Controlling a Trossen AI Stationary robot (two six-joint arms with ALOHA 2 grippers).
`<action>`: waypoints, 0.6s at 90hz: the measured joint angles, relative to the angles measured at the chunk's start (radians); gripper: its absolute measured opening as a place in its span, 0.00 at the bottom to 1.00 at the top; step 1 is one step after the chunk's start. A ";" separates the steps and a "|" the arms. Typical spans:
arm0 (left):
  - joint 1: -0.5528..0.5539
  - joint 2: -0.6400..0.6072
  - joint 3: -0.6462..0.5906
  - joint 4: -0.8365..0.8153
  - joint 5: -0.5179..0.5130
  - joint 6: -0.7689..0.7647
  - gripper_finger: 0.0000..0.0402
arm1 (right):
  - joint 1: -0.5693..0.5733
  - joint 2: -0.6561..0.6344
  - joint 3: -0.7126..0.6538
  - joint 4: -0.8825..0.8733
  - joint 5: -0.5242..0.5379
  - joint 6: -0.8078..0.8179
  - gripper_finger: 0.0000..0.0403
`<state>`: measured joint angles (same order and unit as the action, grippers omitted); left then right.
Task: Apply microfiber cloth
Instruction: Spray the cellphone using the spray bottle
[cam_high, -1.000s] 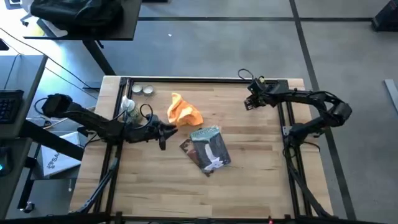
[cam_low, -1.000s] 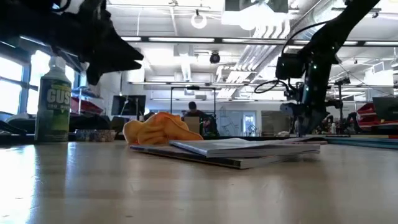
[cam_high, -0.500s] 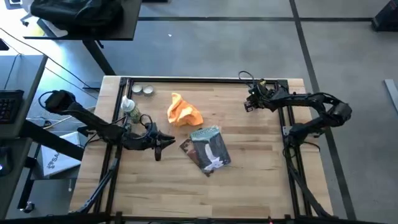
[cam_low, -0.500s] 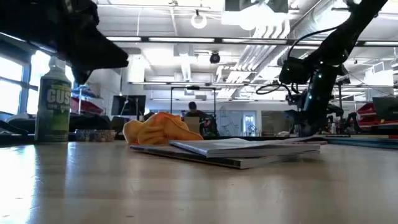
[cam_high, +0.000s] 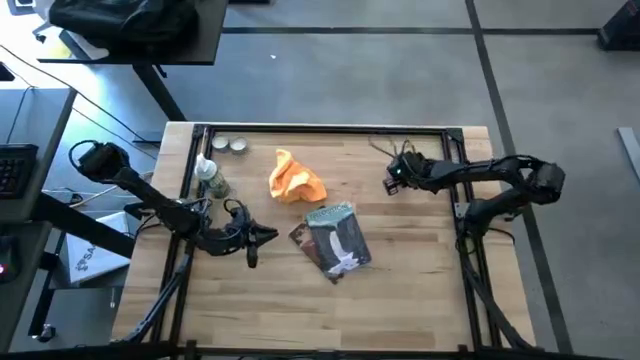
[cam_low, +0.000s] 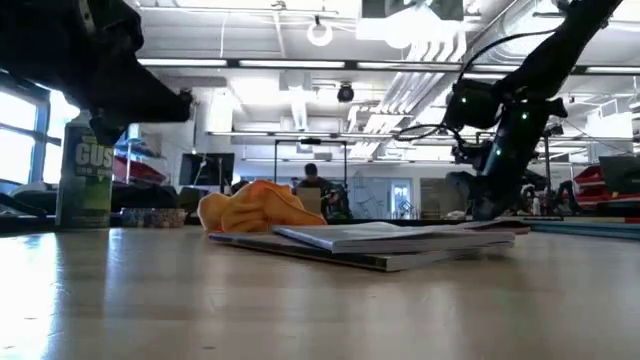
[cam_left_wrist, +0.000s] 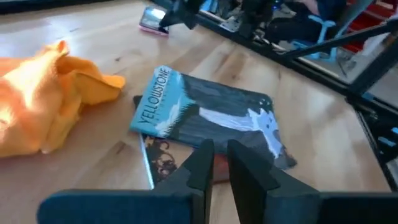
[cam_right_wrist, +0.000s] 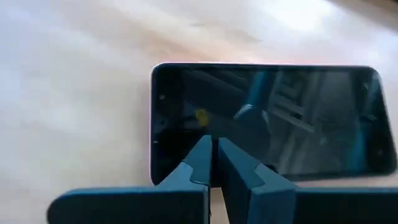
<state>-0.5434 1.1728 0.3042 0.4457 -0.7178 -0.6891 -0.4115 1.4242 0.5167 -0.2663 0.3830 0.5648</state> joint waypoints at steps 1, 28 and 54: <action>0.006 0.007 0.000 0.012 0.014 0.000 0.07 | 0.008 0.000 0.000 0.001 -0.001 0.005 0.00; 0.265 0.211 0.128 0.067 0.313 0.079 0.00 | 0.127 0.011 -0.002 0.074 -0.018 0.029 0.00; 0.552 0.347 0.330 -0.067 0.488 0.248 0.00 | 0.126 0.127 0.010 0.300 -0.056 -0.068 0.00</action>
<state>0.0090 1.5197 0.6347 0.3792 -0.2302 -0.4414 -0.2852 1.5516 0.5271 0.0341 0.3274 0.4970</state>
